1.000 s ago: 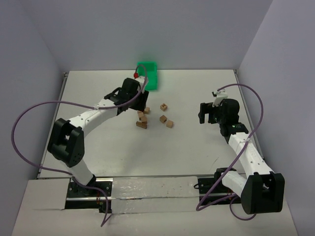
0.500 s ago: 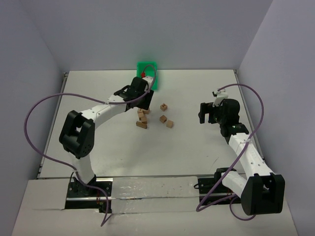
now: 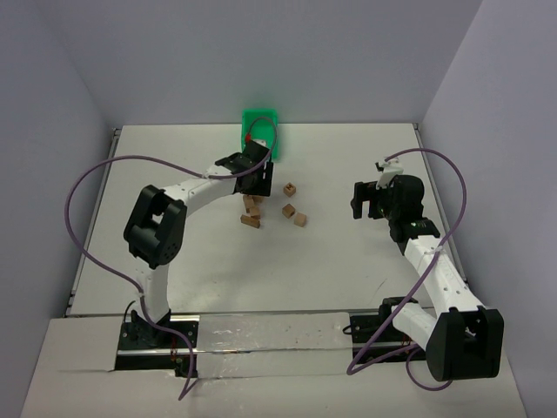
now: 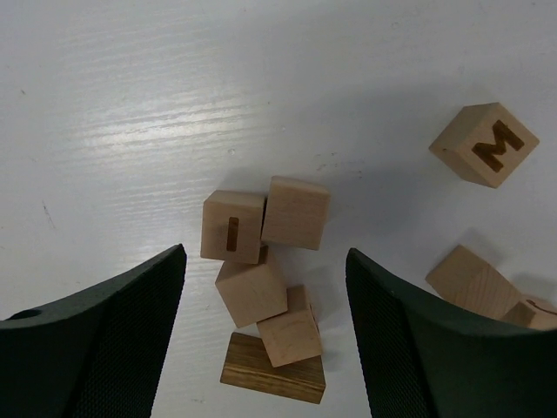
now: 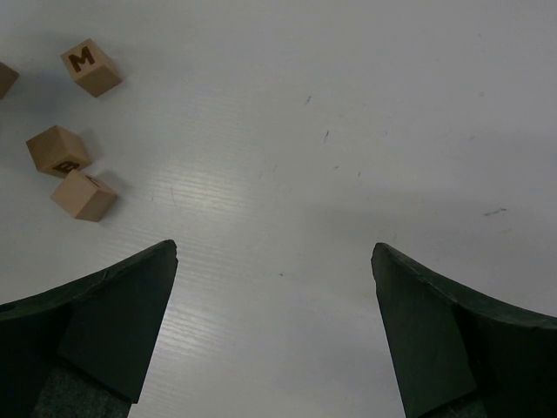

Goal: Build the wood block tower

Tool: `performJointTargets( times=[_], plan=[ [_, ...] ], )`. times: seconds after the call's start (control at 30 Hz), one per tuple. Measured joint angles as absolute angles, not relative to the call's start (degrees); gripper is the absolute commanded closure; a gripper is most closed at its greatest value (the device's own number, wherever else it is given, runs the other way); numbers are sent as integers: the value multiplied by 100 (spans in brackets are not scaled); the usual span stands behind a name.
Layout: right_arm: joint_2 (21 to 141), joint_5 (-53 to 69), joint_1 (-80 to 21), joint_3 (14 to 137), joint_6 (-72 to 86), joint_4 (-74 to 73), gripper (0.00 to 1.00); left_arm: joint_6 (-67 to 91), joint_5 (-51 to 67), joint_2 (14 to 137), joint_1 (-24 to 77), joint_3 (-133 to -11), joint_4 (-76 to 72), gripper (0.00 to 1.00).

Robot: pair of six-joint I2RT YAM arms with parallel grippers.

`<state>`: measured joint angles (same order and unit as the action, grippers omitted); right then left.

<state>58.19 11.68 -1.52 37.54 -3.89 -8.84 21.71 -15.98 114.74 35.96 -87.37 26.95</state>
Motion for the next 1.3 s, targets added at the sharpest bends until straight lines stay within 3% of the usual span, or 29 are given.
performJointTargets(
  times=[0.53, 1.3],
  plan=[
    [5859, 1168, -152, 3754, -390, -884, 0, 2527, -1862, 12082, 3597, -9154, 3041, 20],
    [5918, 1166, -152, 3754, -392, -884, 0, 2466, -1752, 12227, 3597, -9116, 2954, 45]
  ],
)
